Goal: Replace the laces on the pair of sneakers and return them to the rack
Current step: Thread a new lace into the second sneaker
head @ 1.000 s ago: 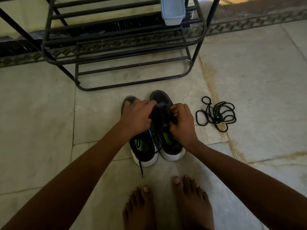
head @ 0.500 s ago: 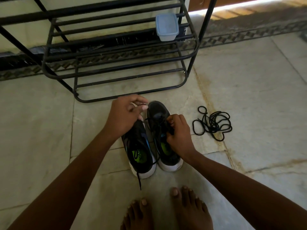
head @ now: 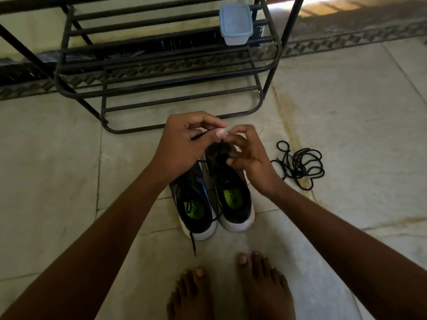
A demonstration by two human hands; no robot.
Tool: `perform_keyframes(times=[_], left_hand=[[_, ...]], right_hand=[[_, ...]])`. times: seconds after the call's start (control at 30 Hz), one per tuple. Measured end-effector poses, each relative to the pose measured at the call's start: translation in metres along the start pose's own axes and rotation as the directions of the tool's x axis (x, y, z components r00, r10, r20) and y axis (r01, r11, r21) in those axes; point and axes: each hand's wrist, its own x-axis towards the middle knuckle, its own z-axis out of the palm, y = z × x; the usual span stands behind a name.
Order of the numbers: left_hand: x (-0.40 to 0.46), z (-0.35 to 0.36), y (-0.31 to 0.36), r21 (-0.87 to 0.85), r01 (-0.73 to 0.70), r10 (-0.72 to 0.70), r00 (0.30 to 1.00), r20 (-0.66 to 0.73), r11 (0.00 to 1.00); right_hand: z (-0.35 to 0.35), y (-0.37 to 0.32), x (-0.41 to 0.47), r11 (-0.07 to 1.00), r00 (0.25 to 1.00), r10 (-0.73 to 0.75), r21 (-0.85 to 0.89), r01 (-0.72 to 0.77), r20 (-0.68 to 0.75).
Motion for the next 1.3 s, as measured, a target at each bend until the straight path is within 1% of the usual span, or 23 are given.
perform_keyframes(times=[0.03,0.07,0.13,0.23,0.33,0.4,0.5,0.63,0.67,0.73,0.83,0.9,1.0,1.07,1.17,1.23,1.3], left_hand=[[0.001,0.000,0.002,0.005,-0.010,0.010,1.000,-0.002,1.000],[0.002,-0.001,0.002,0.018,-0.017,0.018,1.000,-0.005,1.000],[0.003,-0.008,-0.001,0.048,-0.014,0.015,1.000,-0.015,0.999],[0.000,-0.020,-0.010,0.094,0.034,-0.034,0.999,-0.009,0.995],[-0.009,-0.032,-0.027,0.175,0.099,-0.104,0.994,0.020,0.980],[-0.016,-0.037,-0.044,0.248,0.133,-0.142,0.990,0.018,0.960],[-0.026,-0.039,-0.066,0.332,0.210,-0.205,0.977,-0.051,0.919],[-0.036,-0.041,-0.077,0.470,0.292,-0.271,0.956,-0.114,0.833],[-0.037,-0.040,-0.077,0.497,0.313,-0.296,0.948,-0.114,0.809],[-0.039,-0.035,-0.074,0.531,0.340,-0.339,0.935,-0.104,0.776],[-0.044,-0.020,-0.061,0.494,0.321,-0.340,0.939,-0.055,0.808],[-0.045,-0.009,-0.054,0.420,0.305,-0.328,0.945,-0.019,0.855],[-0.043,0.004,-0.051,0.223,0.341,-0.347,0.938,-0.012,0.913],[-0.040,0.010,-0.051,0.145,0.367,-0.373,0.928,0.018,0.919],[-0.035,0.016,-0.051,0.100,0.392,-0.399,0.915,0.056,0.914],[-0.031,0.021,-0.051,0.108,0.399,-0.409,0.908,0.091,0.910],[-0.028,0.024,-0.048,0.126,0.393,-0.406,0.909,0.098,0.911]], right_hand=[[0.000,-0.008,0.006,0.994,0.998,0.046,0.093,-0.050,0.046],[-0.001,-0.014,0.012,0.990,0.996,0.073,0.115,-0.079,0.050],[-0.003,-0.025,0.020,0.989,0.995,0.101,0.109,-0.098,-0.027],[-0.011,-0.025,0.025,0.990,0.979,0.124,0.090,-0.110,-0.165],[-0.021,-0.017,0.023,0.978,0.953,0.172,0.157,-0.136,-0.248],[-0.024,-0.014,0.019,0.961,0.936,0.217,0.231,-0.154,-0.278],[-0.026,-0.009,0.015,0.944,0.920,0.252,0.284,-0.166,-0.301],[-0.027,-0.007,0.017,0.955,0.915,0.233,0.256,-0.151,-0.331],[-0.028,-0.006,0.018,0.964,0.916,0.218,0.220,-0.148,-0.337],[-0.030,-0.001,0.020,0.984,0.921,0.179,0.075,-0.164,-0.347],[-0.030,0.011,0.015,0.952,0.905,0.167,-0.174,-0.251,-0.392],[-0.026,0.020,0.003,0.916,0.893,0.167,-0.270,-0.298,-0.417],[-0.022,0.032,-0.016,0.878,0.913,0.077,-0.407,-0.252,-0.401],[-0.020,0.036,-0.024,0.859,0.937,0.027,-0.471,-0.200,-0.348],[-0.015,0.037,-0.032,0.814,0.973,-0.012,-0.568,-0.126,-0.232],[-0.013,0.037,-0.032,0.747,0.992,-0.037,-0.662,-0.055,-0.124],[-0.012,0.039,-0.028,0.673,0.999,-0.020,-0.739,-0.018,-0.042]])
